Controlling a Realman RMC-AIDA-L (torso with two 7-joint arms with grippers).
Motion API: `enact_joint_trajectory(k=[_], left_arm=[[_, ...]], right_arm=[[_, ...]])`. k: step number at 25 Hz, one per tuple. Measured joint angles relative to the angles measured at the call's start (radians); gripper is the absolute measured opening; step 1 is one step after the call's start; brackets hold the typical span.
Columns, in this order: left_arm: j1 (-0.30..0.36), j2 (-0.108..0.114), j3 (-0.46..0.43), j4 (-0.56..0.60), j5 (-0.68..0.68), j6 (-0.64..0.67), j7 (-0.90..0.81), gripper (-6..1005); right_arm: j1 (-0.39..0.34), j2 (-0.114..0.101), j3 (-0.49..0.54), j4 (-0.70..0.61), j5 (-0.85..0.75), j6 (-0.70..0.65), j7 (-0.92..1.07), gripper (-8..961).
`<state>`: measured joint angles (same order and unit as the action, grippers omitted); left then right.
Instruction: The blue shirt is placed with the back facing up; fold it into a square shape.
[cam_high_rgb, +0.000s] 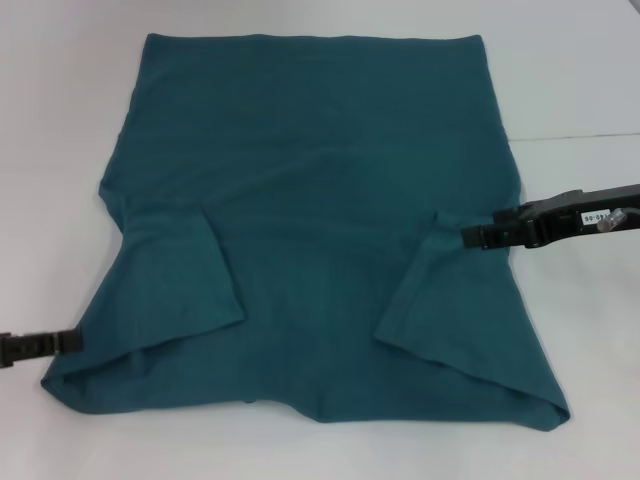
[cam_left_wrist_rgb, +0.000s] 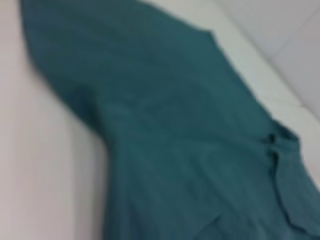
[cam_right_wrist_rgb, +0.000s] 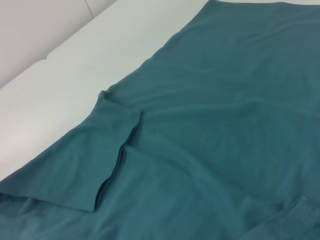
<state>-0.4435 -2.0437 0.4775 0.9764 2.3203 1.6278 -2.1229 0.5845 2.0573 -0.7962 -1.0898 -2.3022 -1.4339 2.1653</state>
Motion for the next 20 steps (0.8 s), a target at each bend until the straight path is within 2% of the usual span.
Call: enact_joint_trajectory(k=[8,20], left_arm=[[-0.029,0.001,0.065,0.018,0.124,-0.005,-0.133,699],[-0.04,-0.018,0.154,0.031,0.216,-0.155,-0.196,699]], right_arm=[[0.018,-0.007,-0.005,-0.001,-0.003,-0.008,0.011,698],[0.032,-0.005,-0.012,0.007,-0.008,-0.005,0.011,699]])
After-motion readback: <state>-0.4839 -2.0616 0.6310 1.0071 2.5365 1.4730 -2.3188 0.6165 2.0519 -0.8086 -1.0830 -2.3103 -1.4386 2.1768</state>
